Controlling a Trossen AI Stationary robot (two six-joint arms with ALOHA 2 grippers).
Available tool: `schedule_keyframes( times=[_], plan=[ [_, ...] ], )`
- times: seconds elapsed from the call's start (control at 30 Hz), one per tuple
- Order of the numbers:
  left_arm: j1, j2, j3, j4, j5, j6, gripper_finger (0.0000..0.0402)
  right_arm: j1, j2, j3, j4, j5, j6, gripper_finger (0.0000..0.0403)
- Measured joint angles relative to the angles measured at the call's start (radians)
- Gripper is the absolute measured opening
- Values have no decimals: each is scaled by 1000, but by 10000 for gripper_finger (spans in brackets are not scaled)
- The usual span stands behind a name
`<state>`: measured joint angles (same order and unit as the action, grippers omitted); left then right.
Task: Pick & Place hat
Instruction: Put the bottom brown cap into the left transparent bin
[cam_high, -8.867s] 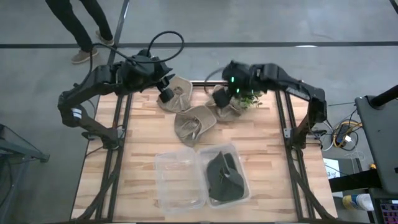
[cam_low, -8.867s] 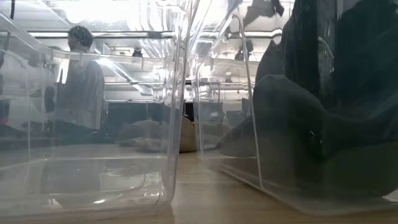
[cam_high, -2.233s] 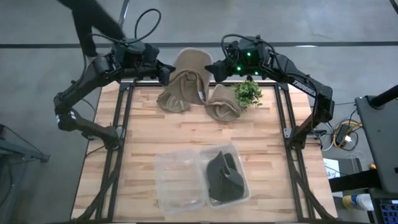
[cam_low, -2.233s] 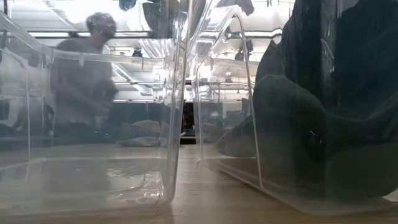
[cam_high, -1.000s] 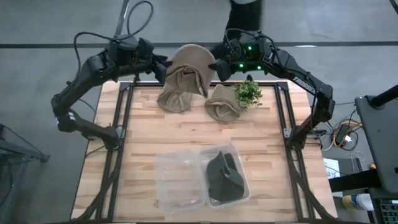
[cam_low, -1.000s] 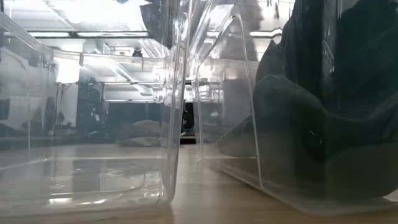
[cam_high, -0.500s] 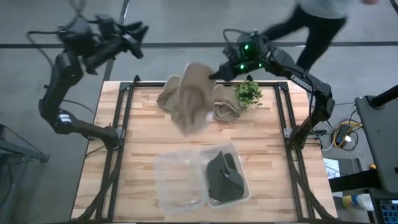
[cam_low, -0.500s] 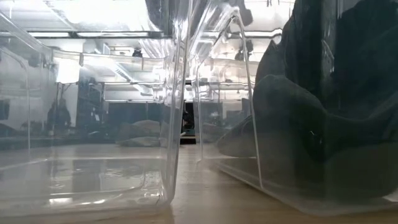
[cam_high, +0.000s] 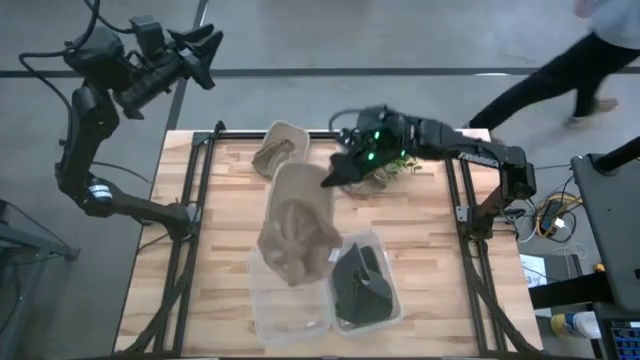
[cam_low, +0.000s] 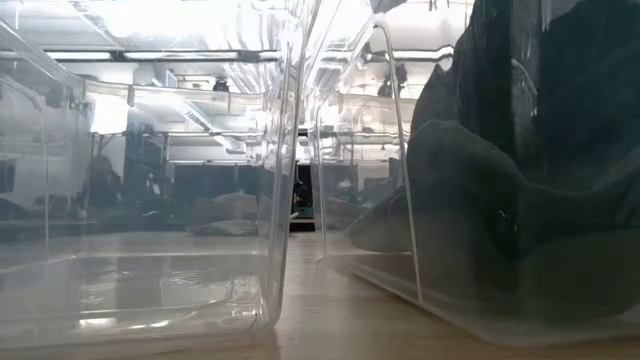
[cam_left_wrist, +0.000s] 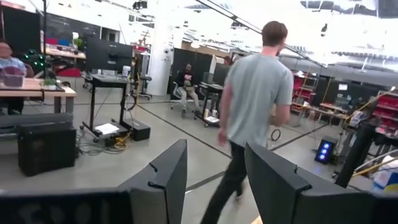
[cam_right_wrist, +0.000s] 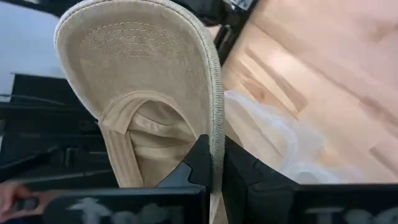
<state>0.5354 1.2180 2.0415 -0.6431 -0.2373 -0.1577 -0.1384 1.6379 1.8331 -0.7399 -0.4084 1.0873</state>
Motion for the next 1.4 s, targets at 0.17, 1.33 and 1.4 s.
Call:
schedule_keyframes(
  times=[0.17,1.33,1.4],
  plan=[
    [0,3,0,0,4,34,154,108,0,-94,100,57,116,11],
    [-1,7,-2,6,12,131,154,285,350,65,-16,232,77,13],
    [-1,8,-2,6,12,131,154,283,405,178,-113,247,32,13]
  ],
)
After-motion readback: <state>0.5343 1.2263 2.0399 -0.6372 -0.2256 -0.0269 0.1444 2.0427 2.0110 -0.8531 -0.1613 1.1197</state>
